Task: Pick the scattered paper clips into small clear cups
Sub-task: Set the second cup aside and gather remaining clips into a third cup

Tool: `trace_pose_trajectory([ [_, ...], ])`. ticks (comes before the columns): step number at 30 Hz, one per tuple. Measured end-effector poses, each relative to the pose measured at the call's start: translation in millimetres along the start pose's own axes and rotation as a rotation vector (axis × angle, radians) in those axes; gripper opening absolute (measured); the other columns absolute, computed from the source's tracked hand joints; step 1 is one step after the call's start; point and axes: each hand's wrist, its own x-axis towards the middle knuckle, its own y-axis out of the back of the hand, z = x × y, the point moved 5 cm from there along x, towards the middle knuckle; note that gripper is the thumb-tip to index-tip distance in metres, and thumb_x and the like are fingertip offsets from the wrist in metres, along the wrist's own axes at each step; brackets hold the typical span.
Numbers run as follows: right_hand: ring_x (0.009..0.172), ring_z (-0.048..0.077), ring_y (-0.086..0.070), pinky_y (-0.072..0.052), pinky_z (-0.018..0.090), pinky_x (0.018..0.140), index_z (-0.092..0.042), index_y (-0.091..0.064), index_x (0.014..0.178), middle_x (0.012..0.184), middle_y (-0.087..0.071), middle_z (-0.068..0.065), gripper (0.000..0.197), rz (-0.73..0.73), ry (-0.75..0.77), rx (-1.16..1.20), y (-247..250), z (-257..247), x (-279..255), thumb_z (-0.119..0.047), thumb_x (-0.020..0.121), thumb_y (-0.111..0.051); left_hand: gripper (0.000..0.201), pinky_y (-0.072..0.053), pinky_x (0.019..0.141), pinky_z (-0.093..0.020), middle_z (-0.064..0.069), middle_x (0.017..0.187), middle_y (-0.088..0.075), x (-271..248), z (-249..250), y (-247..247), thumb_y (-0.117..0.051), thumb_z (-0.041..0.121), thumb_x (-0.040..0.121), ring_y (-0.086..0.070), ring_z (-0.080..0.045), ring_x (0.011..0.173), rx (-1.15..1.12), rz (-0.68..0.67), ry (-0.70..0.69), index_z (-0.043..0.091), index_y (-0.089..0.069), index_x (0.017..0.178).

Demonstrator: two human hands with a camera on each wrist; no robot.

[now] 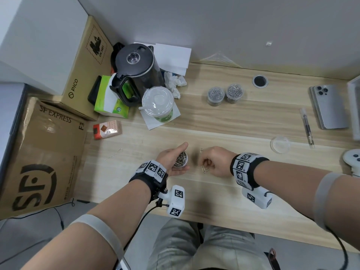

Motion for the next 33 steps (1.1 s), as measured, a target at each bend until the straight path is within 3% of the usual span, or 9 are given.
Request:
trace_pose_trajectory([
  [3,0.083,0.015,-0.058,-0.048,0.029,0.075,-0.017,-0.070,0.092,0.088,-0.063,-0.004,0.024,0.161,0.062,-0.052,16.6,-1.1,0.1,-0.003,0.075,-0.058,0.070,-0.063,0.076,-0.041,-0.012,0.086,-0.071,0.4,0.1,2.5,-0.079,0.054,0.078,-0.073,-0.032,0.075,-0.013,0.001,0.000,0.004,-0.064,0.124],
  [6,0.103,0.020,-0.054,-0.046,0.033,0.087,-0.019,-0.070,0.108,0.105,-0.061,-0.001,0.031,0.139,0.025,-0.182,27.2,6.5,6.6,-0.005,0.085,-0.054,0.070,-0.062,0.081,-0.045,-0.012,0.084,-0.071,0.3,-0.6,3.9,-0.079,0.055,0.077,-0.073,-0.032,0.075,-0.011,0.003,-0.001,0.004,-0.064,0.124],
  [8,0.105,0.018,-0.051,-0.045,0.033,0.087,-0.024,-0.068,0.111,0.108,-0.056,-0.003,0.026,0.107,0.012,-0.234,27.7,8.5,10.2,-0.014,0.092,-0.054,0.067,-0.062,0.083,-0.047,-0.012,0.086,-0.071,-0.7,-0.6,4.2,-0.080,0.054,0.077,-0.073,-0.033,0.075,-0.011,0.009,0.000,0.006,-0.064,0.121],
  [10,0.103,0.019,-0.051,-0.045,0.034,0.085,-0.023,-0.070,0.107,0.106,-0.056,-0.002,0.020,0.089,0.007,-0.264,26.4,7.7,12.5,-0.021,0.093,-0.055,0.063,-0.062,0.080,-0.045,-0.013,0.087,-0.071,-0.8,-0.8,4.7,-0.080,0.053,0.077,-0.073,-0.033,0.074,-0.011,0.016,0.005,0.009,-0.064,0.118],
  [18,0.098,0.019,-0.058,-0.045,0.028,0.079,-0.023,-0.071,0.094,0.101,-0.061,-0.006,0.016,0.032,-0.165,-0.274,27.5,19.4,5.2,-0.021,0.089,-0.056,0.052,-0.062,0.073,-0.041,-0.013,0.090,-0.071,-0.5,0.5,4.8,-0.080,0.052,0.078,-0.074,-0.033,0.076,0.002,0.030,0.006,0.013,-0.064,0.110],
  [21,0.094,0.017,-0.059,-0.047,0.029,0.080,-0.020,-0.072,0.091,0.099,-0.064,-0.004,0.015,-0.019,-0.147,-0.242,25.3,17.8,-1.4,-0.020,0.086,-0.058,0.052,-0.062,0.070,-0.040,-0.013,0.090,-0.071,-0.7,1.3,0.8,-0.080,0.052,0.078,-0.073,-0.033,0.076,0.007,0.025,0.007,0.013,-0.064,0.110],
  [24,0.090,0.017,-0.061,-0.049,0.030,0.080,-0.015,-0.073,0.092,0.096,-0.066,0.000,0.016,-0.029,-0.116,-0.203,21.3,10.4,-2.8,-0.019,0.084,-0.059,0.047,-0.062,0.078,-0.043,-0.012,0.090,-0.070,-1.3,1.7,-2.8,-0.079,0.050,0.081,-0.073,-0.034,0.080,0.017,0.021,0.003,0.014,-0.063,0.106],
  [29,0.088,0.015,-0.058,-0.047,0.027,0.077,-0.018,-0.070,0.094,0.095,-0.062,-0.003,0.020,-0.082,-0.080,-0.212,11.0,2.8,-0.8,-0.032,0.080,-0.066,0.051,-0.063,0.078,-0.043,-0.012,0.089,-0.071,-1.5,1.4,-4.2,-0.078,0.053,0.080,-0.074,-0.032,0.078,0.038,0.023,-0.002,0.013,-0.064,0.108],
  [33,0.090,0.015,-0.058,-0.043,0.024,0.075,-0.019,-0.071,0.094,0.097,-0.060,-0.005,0.013,-0.109,-0.057,-0.222,6.9,4.7,-1.7,-0.024,0.082,-0.068,0.053,-0.063,0.077,-0.042,-0.012,0.088,-0.071,-2.2,2.1,-3.5,-0.078,0.054,0.079,-0.074,-0.031,0.077,0.045,0.023,-0.005,0.013,-0.064,0.109],
])
